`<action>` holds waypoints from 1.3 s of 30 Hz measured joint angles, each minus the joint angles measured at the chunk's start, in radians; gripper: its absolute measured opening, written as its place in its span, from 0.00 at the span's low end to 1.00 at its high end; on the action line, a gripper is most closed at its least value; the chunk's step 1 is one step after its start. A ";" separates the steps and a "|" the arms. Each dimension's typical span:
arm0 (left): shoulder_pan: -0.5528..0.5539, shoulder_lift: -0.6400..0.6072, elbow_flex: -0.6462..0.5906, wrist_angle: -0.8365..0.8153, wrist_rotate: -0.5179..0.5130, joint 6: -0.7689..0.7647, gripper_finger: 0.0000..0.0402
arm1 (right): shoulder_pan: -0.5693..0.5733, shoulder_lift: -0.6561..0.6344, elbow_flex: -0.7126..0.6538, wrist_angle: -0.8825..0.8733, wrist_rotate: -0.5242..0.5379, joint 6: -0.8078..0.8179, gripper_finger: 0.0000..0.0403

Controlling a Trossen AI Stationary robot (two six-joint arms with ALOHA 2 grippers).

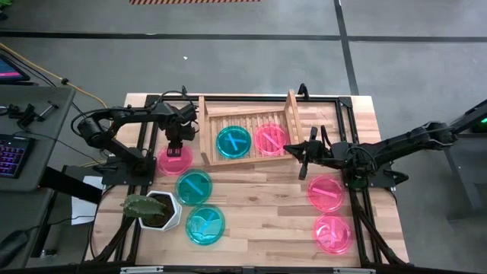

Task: Place and stack plates onto a shelf
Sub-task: Stack the pink plate on top of the pink plate on the shelf

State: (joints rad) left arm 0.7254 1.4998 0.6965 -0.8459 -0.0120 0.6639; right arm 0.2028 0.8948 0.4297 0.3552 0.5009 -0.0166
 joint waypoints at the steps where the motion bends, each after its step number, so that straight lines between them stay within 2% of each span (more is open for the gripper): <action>1: 0.000 -0.002 -0.004 0.004 0.000 0.002 0.31 | 0.000 0.000 0.000 0.000 0.000 0.001 0.00; 8: 0.001 -0.003 -0.009 0.005 0.000 -0.005 0.31 | 0.000 0.000 0.000 0.000 0.000 0.001 0.00; 11: 0.001 -0.002 -0.010 0.006 -0.004 -0.005 0.28 | 0.000 0.000 0.000 0.000 0.000 0.000 0.00; 14: 0.001 -0.001 -0.005 -0.005 -0.020 -0.006 0.19 | 0.000 0.000 0.000 0.000 0.000 -0.001 0.00; 17: 0.001 0.003 0.014 -0.025 -0.026 -0.021 0.06 | 0.000 0.000 0.000 0.000 0.000 -0.002 0.00; 19: 0.001 0.002 0.037 -0.029 -0.026 -0.025 0.02 | 0.000 0.000 0.000 0.000 0.000 -0.002 0.00; 27: 0.001 0.002 0.150 -0.146 -0.071 -0.047 0.00 | 0.000 0.000 0.000 0.000 0.000 -0.002 0.00; 39: 0.000 0.000 0.412 -0.395 -0.270 -0.190 0.00 | 0.000 0.000 0.000 -0.008 0.000 0.000 0.00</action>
State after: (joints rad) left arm 0.7254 1.5002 1.1084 -1.2411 -0.2816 0.4741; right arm 0.2028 0.8948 0.4297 0.3468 0.5011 -0.0169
